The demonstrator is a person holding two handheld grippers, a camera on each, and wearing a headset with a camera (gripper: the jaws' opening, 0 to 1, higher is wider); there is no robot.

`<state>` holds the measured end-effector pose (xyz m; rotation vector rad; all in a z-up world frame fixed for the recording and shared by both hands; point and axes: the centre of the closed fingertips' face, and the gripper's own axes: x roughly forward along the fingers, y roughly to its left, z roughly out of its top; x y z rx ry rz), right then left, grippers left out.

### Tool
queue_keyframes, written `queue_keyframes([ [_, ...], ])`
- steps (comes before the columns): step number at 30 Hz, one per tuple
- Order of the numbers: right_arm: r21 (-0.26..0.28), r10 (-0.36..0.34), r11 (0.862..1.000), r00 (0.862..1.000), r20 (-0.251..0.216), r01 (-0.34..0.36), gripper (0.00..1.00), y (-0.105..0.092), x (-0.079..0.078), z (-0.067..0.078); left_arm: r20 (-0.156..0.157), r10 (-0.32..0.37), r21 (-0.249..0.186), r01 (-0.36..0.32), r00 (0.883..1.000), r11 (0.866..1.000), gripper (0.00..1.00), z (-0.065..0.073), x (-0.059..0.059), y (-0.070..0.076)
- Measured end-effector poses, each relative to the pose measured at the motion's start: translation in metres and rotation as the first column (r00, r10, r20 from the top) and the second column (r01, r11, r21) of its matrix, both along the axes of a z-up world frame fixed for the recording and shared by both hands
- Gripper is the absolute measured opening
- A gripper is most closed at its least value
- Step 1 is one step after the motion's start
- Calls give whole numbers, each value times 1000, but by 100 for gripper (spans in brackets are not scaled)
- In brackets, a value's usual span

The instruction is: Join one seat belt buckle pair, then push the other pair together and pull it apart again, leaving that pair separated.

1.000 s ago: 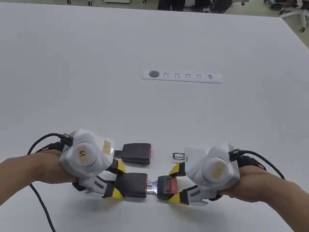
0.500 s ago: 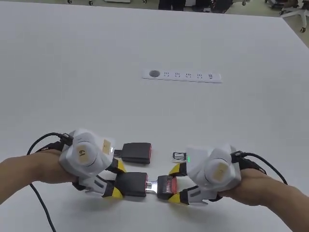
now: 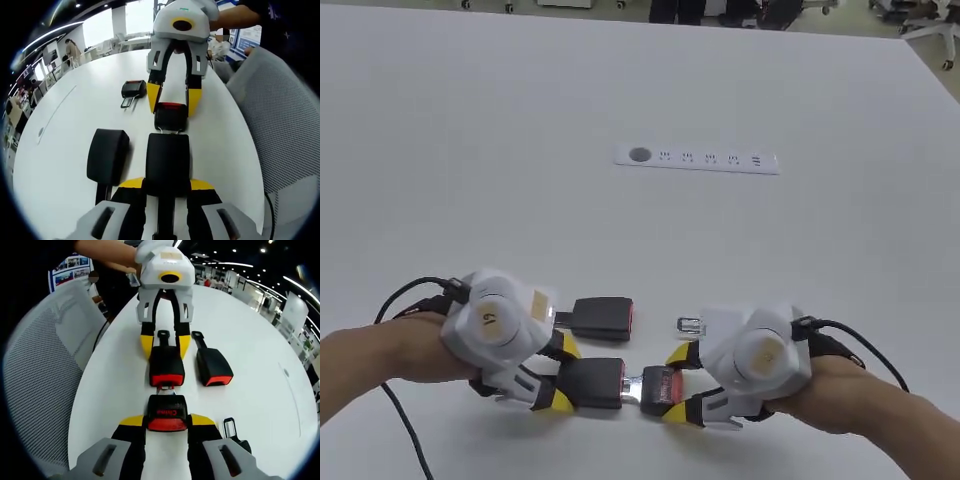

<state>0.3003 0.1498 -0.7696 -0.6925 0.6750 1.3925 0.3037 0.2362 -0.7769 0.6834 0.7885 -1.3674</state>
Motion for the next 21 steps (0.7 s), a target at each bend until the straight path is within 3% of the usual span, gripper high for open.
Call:
queue_keyframes([
  [6, 1, 5, 1000, 1000, -9, -5, 27, 12, 2, -2, -1, -7, 12, 7, 1000, 1000, 31, 0, -1, -1],
  [19, -5, 12, 1000, 1000, -1, -12, 26, 14, 1, -2, -1, -4, 23, 4, 1000, 1000, 31, 0, -2, -2],
  [20, 20, 61, 998, 998, 10, -61, 26, 24, 0, 1, -2, -3, 29, 3, 1000, 1000, 31, 0, -2, -1],
  [21, 0, 31, 1000, 1000, 6, -31, 26, 21, -5, 0, 0, -3, 22, 3, 1000, 1000, 31, 0, -1, -2],
])
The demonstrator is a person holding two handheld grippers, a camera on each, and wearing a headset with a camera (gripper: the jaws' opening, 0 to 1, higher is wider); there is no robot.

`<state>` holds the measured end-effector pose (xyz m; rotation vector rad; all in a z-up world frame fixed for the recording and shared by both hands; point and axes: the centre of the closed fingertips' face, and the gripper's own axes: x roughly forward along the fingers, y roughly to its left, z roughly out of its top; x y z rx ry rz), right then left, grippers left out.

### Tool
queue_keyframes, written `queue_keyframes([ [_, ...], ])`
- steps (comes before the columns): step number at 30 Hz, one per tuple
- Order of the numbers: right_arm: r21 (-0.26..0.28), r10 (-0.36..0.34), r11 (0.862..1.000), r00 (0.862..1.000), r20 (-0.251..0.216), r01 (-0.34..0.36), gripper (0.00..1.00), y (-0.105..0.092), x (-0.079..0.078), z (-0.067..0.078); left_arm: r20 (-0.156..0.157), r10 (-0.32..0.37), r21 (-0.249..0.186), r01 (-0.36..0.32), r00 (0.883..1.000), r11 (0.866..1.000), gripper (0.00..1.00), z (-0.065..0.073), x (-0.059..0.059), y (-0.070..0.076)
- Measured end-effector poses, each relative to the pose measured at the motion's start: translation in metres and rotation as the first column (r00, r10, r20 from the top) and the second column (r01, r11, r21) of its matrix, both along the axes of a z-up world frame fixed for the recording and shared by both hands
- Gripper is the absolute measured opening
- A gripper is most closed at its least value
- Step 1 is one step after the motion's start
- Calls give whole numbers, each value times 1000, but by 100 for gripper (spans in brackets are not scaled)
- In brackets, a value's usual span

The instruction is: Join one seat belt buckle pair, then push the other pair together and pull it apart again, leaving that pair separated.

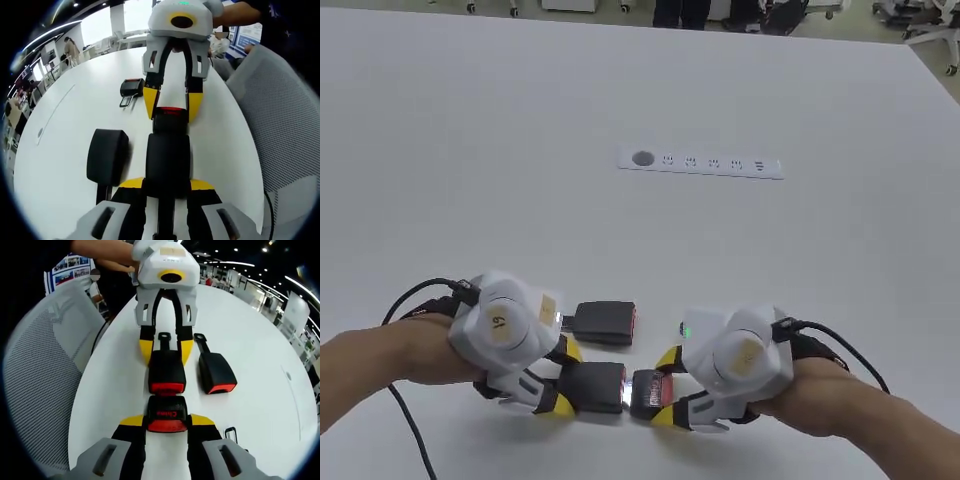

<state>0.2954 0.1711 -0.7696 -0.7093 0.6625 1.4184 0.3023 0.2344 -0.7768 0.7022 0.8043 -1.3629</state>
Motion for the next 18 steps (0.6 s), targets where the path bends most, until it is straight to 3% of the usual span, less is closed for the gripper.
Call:
queue_keyframes([
  [3, 4, -4, 1000, 1000, 5, 4, 26, -2, -3, 6, -1, 2, 0, -2, 1000, 1000, 31, 0, 0, 0],
  [6, 2, -29, 1000, 1000, 5, 29, 27, -6, 7, -1, 0, 0, 5, 0, 1000, 1000, 31, 0, 0, 1],
  [14, -9, 23, 1000, 999, 25, -23, 27, -11, 5, 2, 0, -15, 17, 15, 1000, 1000, 31, 0, 0, 1],
  [18, 0, 10, 1000, 1000, 22, -10, 28, -11, 6, 0, 14, -18, 35, 18, 1000, 999, 32, 0, -1, 0],
])
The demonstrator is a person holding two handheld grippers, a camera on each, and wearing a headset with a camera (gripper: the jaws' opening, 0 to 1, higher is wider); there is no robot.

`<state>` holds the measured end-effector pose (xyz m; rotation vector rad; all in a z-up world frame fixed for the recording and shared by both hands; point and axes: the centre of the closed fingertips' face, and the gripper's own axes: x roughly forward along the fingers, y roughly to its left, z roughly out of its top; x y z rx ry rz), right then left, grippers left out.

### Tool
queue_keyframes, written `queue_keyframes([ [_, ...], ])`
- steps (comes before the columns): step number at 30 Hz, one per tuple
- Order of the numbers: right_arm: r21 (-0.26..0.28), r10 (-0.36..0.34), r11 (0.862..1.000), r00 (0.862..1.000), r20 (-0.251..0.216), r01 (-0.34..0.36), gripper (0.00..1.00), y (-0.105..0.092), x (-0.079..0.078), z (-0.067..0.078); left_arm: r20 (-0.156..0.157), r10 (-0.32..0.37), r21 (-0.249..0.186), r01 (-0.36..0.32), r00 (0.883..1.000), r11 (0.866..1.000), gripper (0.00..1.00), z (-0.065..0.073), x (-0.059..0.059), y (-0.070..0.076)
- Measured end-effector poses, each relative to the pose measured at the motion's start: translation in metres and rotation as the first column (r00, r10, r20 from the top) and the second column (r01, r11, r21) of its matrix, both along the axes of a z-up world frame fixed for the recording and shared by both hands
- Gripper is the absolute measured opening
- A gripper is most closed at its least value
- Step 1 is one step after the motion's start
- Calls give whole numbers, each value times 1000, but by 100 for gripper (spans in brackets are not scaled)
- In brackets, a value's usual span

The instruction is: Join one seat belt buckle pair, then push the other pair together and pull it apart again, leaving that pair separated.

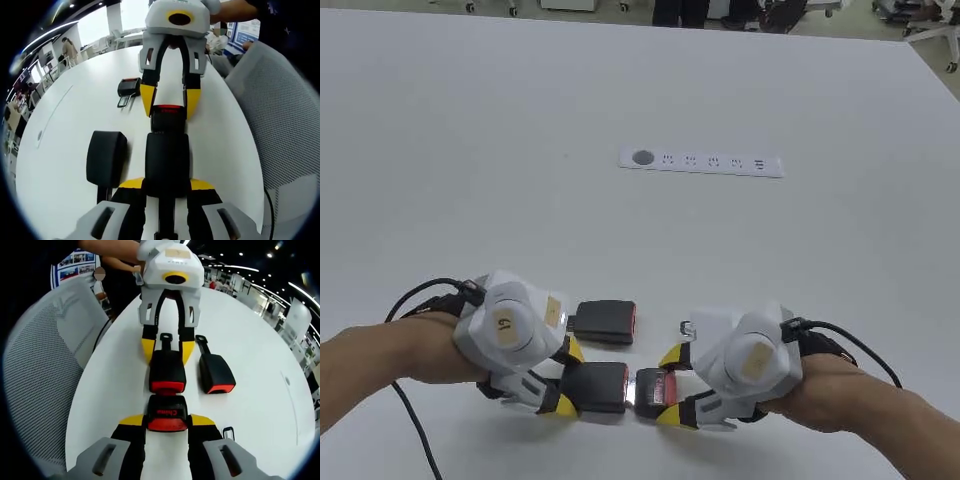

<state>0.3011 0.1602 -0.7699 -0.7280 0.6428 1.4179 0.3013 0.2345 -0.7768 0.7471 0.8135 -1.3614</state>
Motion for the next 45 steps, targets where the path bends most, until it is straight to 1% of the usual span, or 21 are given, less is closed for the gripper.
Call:
queue_keyframes([
  [2, -1, -15, 1000, 1000, -8, 15, 28, 1, 0, -1, 6, 0, 13, 0, 1000, 1000, 32, 1, -2, -2],
  [5, -4, -17, 1000, 1000, -3, 17, 28, 1, -2, 0, 5, -6, 16, 6, 1000, 1000, 32, -1, 2, 2],
  [8, 24, -12, 1000, 1000, -5, 12, 28, -2, -1, 0, 2, -14, 8, 14, 1000, 1000, 32, -1, 0, 0],
  [9, 33, -16, 999, 1000, -13, 16, 28, -3, 0, 0, -7, -7, 7, 7, 1000, 1000, 32, -1, 0, 0],
  [11, 31, -16, 999, 1000, -18, 17, 28, -2, -1, 0, -12, -6, 5, 6, 1000, 1000, 32, -1, -1, -2],
  [13, 21, -7, 1000, 1000, -12, 7, 29, -2, -2, 1, -18, -5, 10, 5, 1000, 1000, 32, -1, -2, -3],
  [15, 12, -14, 1000, 999, -32, 15, 30, -2, -5, 2, -18, -13, 16, 13, 1000, 1000, 32, -1, -2, -2],
  [16, 8, -18, 1000, 999, -34, 18, 30, -1, -3, 2, -17, -15, 20, 16, 1000, 1000, 33, -1, -2, -3],
  [18, 2, -13, 1000, 1000, -25, 13, 30, -2, -5, 2, -17, -12, 24, 13, 1000, 1000, 33, -1, -2, -3],
  [19, -5, -3, 1000, 1000, -4, 3, 30, -2, -5, 3, -18, -3, 25, 4, 1000, 1000, 33, -1, -2, -2],
  [20, -7, 2, 1000, 1000, 4, -2, 31, -2, -5, 3, -17, 4, 23, -4, 1000, 1000, 33, -1, -2, -3],
  [22, -9, -4, 1000, 1000, 5, 4, 31, -2, -4, 3, -15, 20, 19, -19, 1000, 1000, 34, -1, -3, -3],
  [25, -8, -4, 1000, 1000, 8, 4, 31, -4, -5, 5, -27, 43, 7, -43, 999, 999, 39, 0, -6, -3],
  [28, -4, -5, 1000, 1000, 4, 5, 32, -5, -6, 8, -20, 52, 12, -51, 998, 999, 43, 0, -6, -1],
  [30, -7, -8, 1000, 1000, 10, 8, 35, -7, -5, 9, -11, 55, 13, -55, 998, 998, 45, 2, -6, 0],
  [33, -8, -15, 1000, 1000, 16, 15, 36, -12, -2, 12, -1, 77, 3, -77, 997, 997, 46, 6, -3, 2],
  [38, -7, -33, 999, 999, 33, 33, 39, -22, 4, 19, 2, 96, -11, -96, 995, 995, 50, 16, -1, 4],
  [41, -6, -54, 999, 997, 46, 54, 40, -31, 10, 27, 4, 110, -22, -110, 994, 994, 50, 20, 2, 6],
  [43, -5, -66, 998, 996, 54, 67, 40, -37, 14, 31, 9, 126, -37, -125, 992, 991, 51, 29, 5, 6],
  [45, -4, -76, 997, 995, 61, 76, 41, -42, 18, 35, 14, 129, -46, -128, 992, 991, 52, 33, 9, 6],
])
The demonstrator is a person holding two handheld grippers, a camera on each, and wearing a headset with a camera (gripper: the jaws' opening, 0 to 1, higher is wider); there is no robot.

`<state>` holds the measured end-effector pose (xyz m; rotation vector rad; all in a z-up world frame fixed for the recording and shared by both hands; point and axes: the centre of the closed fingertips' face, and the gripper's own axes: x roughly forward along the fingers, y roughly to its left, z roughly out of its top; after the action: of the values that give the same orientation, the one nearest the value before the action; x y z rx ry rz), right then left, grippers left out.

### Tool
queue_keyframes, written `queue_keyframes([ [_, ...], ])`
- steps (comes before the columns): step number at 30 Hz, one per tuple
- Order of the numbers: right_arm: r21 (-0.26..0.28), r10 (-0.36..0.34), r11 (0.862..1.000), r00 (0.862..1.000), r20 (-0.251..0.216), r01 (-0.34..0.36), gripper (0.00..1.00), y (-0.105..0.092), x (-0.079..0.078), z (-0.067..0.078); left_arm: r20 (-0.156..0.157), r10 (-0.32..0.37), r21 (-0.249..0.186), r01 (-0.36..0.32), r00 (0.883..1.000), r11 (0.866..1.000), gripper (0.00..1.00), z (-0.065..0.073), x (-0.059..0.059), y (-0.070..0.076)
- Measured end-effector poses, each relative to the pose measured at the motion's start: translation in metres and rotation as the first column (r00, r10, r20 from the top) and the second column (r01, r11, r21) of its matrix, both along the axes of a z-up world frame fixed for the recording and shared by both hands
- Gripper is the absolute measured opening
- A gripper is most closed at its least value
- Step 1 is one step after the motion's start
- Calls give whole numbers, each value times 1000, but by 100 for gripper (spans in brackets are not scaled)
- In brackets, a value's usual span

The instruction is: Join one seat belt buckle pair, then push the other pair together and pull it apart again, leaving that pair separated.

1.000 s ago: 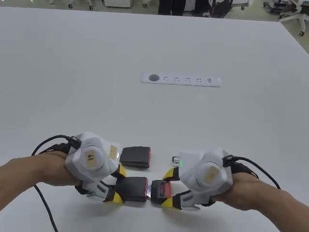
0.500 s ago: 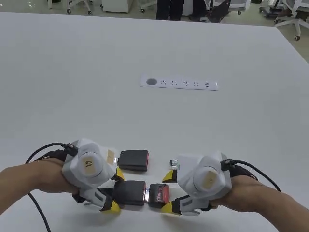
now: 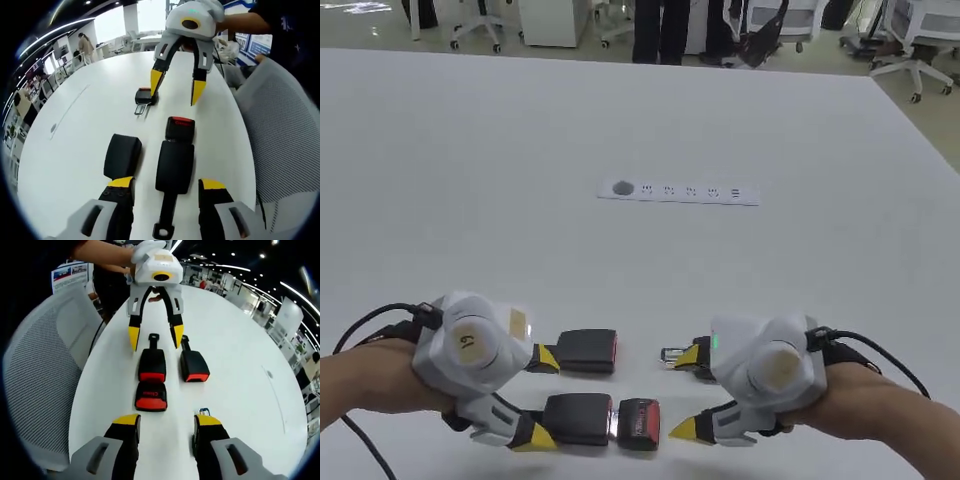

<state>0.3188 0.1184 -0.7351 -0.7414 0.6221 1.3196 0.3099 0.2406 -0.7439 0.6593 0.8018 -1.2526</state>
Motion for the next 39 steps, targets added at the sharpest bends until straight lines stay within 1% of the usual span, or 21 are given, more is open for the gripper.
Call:
queue_keyframes([
  [2, -1, -12, 1000, 1000, 7, 12, 41, -6, 7, -1, 10, -5, 4, 5, 1000, 1000, 53, 4, 3, 0],
  [5, -6, -25, 1000, 1000, 16, 25, 42, -14, 14, 4, 25, 2, 2, -2, 1000, 1000, 54, 9, 14, 0],
  [7, -12, -32, 999, 999, 24, 32, 42, -19, 19, 4, 32, 10, -4, -10, 999, 1000, 54, 13, 20, 0],
  [9, -12, -41, 999, 999, 28, 41, 42, -24, 25, 6, 43, 23, -13, -23, 999, 1000, 54, 17, 30, -1],
  [10, -14, -44, 999, 999, 30, 45, 42, -25, 27, 7, 46, 26, -16, -26, 999, 1000, 54, 19, 32, -1],
  [12, -19, -50, 999, 998, 35, 51, 43, -29, 34, 7, 55, 32, -18, -31, 998, 999, 54, 21, 40, -1],
  [15, -27, -56, 998, 998, 41, 58, 43, -34, 41, 7, 65, 26, -8, -26, 998, 1000, 54, 23, 48, -4],
  [18, -41, -57, 997, 997, 43, 59, 43, -41, 49, 6, 66, 16, 5, -16, 998, 1000, 54, 21, 53, -5],
  [20, -58, -54, 997, 998, 39, 56, 43, -46, 54, 4, 65, 9, 12, -9, 998, 1000, 54, 19, 57, -6],
  [24, -83, -44, 995, 999, 29, 46, 44, -51, 57, -2, 61, -4, 25, 2, 998, 1000, 53, 13, 63, -8],
  [26, -100, -37, 994, 999, 26, 39, 44, -53, 59, -6, 52, -8, 34, 6, 999, 999, 53, 10, 65, -10],
  [30, -121, -13, 993, 1000, 13, 15, 43, -55, 62, -15, 37, -19, 53, 17, 999, 998, 51, 2, 72, -9],
  [34, -133, 20, 991, 1000, 9, -19, 41, -55, 63, -21, 23, -29, 78, 27, 999, 997, 49, 0, 75, -10],
  [38, -140, 38, 989, 999, 4, -37, 39, -53, 65, -25, 6, -41, 98, 40, 999, 994, 46, -9, 77, -9],
  [39, -145, 41, 989, 999, 2, -41, 38, -53, 65, -27, -1, -46, 106, 45, 999, 993, 46, -13, 78, -8],
])
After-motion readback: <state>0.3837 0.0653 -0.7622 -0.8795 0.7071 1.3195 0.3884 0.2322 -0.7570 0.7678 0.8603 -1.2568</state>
